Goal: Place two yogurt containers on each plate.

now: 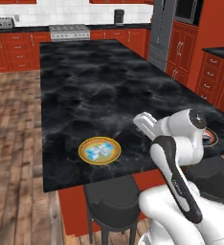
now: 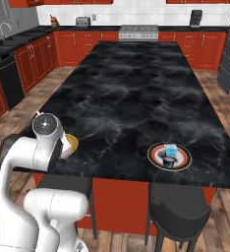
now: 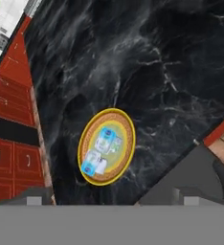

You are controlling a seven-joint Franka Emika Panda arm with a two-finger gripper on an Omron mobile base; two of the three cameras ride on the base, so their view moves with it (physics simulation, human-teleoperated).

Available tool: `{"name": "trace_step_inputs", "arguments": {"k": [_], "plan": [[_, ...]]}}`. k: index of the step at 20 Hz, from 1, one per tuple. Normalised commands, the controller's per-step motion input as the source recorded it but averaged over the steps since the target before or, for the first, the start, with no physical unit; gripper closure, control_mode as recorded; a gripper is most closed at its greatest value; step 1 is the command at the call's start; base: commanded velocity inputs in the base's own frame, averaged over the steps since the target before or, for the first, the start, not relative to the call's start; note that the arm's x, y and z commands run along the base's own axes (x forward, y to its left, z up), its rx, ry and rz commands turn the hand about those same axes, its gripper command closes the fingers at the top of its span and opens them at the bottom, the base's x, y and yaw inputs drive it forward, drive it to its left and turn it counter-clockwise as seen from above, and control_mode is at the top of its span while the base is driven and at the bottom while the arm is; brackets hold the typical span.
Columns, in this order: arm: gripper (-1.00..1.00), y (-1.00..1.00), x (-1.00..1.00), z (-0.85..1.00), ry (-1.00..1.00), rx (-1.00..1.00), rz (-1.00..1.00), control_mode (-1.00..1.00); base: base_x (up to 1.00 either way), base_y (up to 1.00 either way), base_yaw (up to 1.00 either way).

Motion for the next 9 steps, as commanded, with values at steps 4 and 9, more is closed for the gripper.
{"name": "trace_step_inputs", "arguments": {"k": [4,9], "plan": [[-1.0,-0.7,-0.88,1.0,-0.17,0.0,0.01,-1.0,0.0,0.0,0.0],[-1.0,-0.41,-0.95,0.95,-0.21,0.03,-0.01,-1.0,0.0,0.0,0.0]]}}
